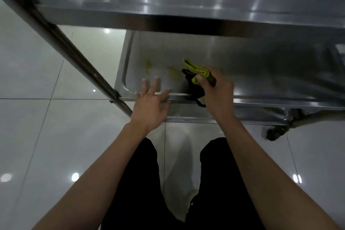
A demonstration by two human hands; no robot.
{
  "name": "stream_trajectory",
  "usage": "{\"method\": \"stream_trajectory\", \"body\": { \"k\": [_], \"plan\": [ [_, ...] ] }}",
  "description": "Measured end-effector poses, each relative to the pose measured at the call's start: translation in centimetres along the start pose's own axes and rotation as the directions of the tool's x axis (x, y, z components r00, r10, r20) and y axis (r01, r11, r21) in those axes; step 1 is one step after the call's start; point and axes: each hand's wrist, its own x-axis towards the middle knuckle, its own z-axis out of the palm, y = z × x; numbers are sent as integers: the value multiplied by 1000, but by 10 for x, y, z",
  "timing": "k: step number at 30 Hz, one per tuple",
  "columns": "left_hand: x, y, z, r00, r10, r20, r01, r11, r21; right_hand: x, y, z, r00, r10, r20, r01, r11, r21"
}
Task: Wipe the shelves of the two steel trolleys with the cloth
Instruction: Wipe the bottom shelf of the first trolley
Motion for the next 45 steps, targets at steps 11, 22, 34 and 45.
{"method": "stream_trajectory", "body": {
  "k": [11,22,34,45],
  "plan": [
    [4,-12,43,986,69,-149,-41,982,183,-8,50,44,991,-116,-72,112,992,-52],
    [-7,-26,41,976,137,-170,-104,976,189,-14,63,47,906,-67,418,251,879,-404],
    [-19,-60,31,893,74,-445,8,984,180,-17,59,59,873,-67,483,400,665,-631],
    [-31,-87,35,826,37,-562,106,970,220,-29,37,114,866,-118,486,445,627,-640]
  ]
}}
